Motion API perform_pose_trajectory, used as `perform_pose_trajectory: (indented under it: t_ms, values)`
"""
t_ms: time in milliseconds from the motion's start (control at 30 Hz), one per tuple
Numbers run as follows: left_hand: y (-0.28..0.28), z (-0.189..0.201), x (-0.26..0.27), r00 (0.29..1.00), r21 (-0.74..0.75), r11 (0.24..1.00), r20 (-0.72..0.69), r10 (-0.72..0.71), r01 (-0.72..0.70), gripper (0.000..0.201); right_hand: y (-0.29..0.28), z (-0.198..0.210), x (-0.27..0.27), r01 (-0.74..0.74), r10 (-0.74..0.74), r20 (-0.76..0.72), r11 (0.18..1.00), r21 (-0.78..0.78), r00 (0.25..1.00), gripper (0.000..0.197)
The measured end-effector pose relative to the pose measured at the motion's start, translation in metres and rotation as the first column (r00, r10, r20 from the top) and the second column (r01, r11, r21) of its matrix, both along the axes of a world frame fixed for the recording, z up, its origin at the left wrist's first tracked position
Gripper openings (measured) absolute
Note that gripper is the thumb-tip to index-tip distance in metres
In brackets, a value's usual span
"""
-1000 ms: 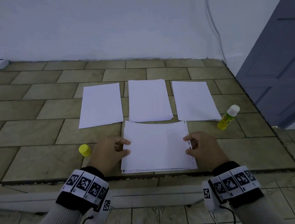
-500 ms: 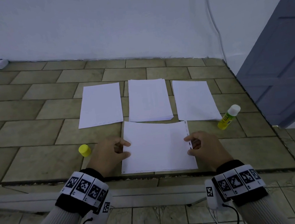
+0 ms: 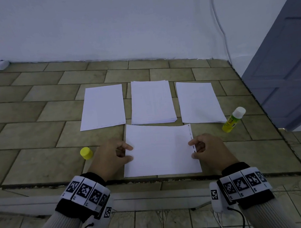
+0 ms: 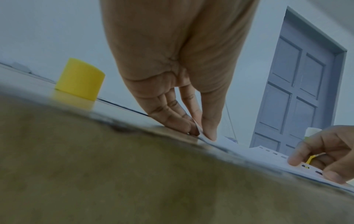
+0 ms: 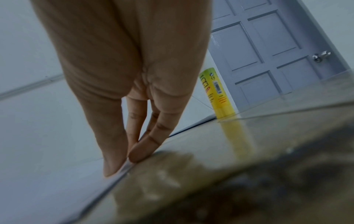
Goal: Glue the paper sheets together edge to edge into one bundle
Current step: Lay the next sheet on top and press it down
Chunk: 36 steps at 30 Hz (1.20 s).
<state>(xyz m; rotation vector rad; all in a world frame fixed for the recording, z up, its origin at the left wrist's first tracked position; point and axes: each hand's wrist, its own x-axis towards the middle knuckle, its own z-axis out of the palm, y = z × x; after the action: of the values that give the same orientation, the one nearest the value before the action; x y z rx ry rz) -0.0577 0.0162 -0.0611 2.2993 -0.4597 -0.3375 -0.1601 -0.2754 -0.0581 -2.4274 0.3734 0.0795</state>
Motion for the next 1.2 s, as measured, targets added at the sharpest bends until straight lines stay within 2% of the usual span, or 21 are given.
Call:
perform_pose_trajectory:
  t_ms: [433,533,600,667,733,800,900,967,1067,1200]
  values:
    - [0.003,-0.006,0.001,1.0,0.031,0.999,0.012,-0.013,0.013,0.033,0.003,0.002,0.001,-0.001,0.0,-0.013,1.0,-0.029,1.0,0.036]
    - [0.002,-0.007,0.001,0.996,0.168,0.985,0.064,-0.054,0.042,0.022,0.003,0.001,0.001,-0.011,0.008,-0.039,0.998,-0.068,0.999,0.036]
    - [0.001,-0.008,0.001,0.988,0.29,0.957,0.134,-0.071,0.03,0.036,0.003,0.002,0.0,-0.016,0.012,-0.048,0.997,-0.079,0.999,0.036]
    - [-0.003,-0.009,-0.001,0.982,0.323,0.946,0.175,-0.071,0.011,0.065,0.004,0.005,0.0,-0.033,0.025,-0.071,0.992,-0.12,0.997,0.035]
    - [-0.013,-0.012,-0.002,0.969,0.351,0.936,0.224,-0.108,0.023,0.087,0.008,0.01,0.001,-0.074,0.047,-0.126,0.972,-0.221,0.991,0.034]
    - [-0.024,-0.019,0.0,0.958,0.435,0.898,0.225,-0.18,0.066,0.096,0.015,0.015,0.001,-0.11,0.066,-0.143,0.938,-0.328,0.988,0.036]
    - [-0.031,-0.03,0.003,0.935,0.533,0.84,0.236,-0.263,0.102,0.106,0.037,0.017,0.004,-0.16,0.14,-0.086,0.936,-0.312,0.986,0.051]
    - [-0.029,-0.038,0.005,0.926,0.532,0.841,0.259,-0.275,0.101,0.107,0.059,0.013,0.009,-0.243,0.225,-0.095,0.928,-0.283,0.97,0.063]
    - [-0.025,-0.042,0.004,0.913,0.509,0.854,0.29,-0.288,0.107,0.098,0.094,0.0,0.021,-0.33,0.312,-0.11,0.896,-0.297,0.944,0.076]
    - [-0.024,-0.047,0.005,0.906,0.522,0.842,0.275,-0.32,0.139,0.08,0.122,-0.018,0.041,-0.367,0.363,-0.076,0.868,-0.334,0.929,0.097]
